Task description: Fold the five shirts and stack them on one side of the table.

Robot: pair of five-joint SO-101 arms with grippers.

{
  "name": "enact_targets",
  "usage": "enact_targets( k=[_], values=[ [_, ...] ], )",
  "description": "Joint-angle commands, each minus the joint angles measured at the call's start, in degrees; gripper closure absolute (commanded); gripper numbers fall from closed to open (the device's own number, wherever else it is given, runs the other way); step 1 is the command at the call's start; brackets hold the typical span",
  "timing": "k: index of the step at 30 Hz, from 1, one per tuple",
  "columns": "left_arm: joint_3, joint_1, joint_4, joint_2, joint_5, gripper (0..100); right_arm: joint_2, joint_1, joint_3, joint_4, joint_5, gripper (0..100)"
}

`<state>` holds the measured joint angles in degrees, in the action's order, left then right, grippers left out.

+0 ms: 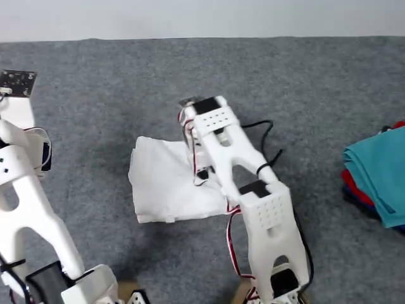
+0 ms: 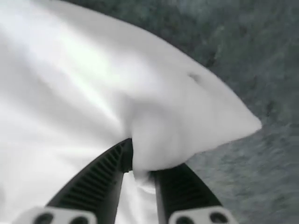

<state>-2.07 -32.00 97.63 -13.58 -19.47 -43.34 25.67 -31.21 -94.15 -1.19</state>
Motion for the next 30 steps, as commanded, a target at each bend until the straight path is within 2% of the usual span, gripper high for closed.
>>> enact_targets(
  k=[1, 6, 10, 13, 17, 23, 28, 30],
  values=[
    [0.13, 0.35, 0.26, -2.02, 0.26, 100, 2.07, -4.44, -5.19, 0.66, -9.41, 99.0],
    [-0.57, 0.35, 0.26, -2.29, 0.26, 100, 2.07, -8.66, -7.38, 5.41, -23.91, 98.9],
    [-1.01, 0.35, 0.26, -2.29, 0.26, 100, 2.07, -10.77, -8.97, 13.05, -37.54, 98.9],
    [-1.01, 0.35, 0.26, -2.11, 0.26, 100, 1.98, -10.95, -9.58, 19.03, -47.47, 98.9],
    [-1.01, 0.35, 0.26, -1.93, 0.26, 100, 1.98, -9.27, -9.58, 24.48, -56.97, 98.9],
    [-1.1, 0.35, 0.0, -1.93, 0.26, 100, 1.63, -5.58, -9.32, 30.37, -65.05, 98.9],
    [-1.54, 0.18, 0.0, -1.93, 0.09, 100, -1.27, -3.3, -9.67, 32.66, -65.67, 98.0],
    [-2.59, 0.09, 0.0, -1.93, 0.0, 100, -1.54, -3.3, -9.67, 34.07, -65.49, 92.9]
  ],
)
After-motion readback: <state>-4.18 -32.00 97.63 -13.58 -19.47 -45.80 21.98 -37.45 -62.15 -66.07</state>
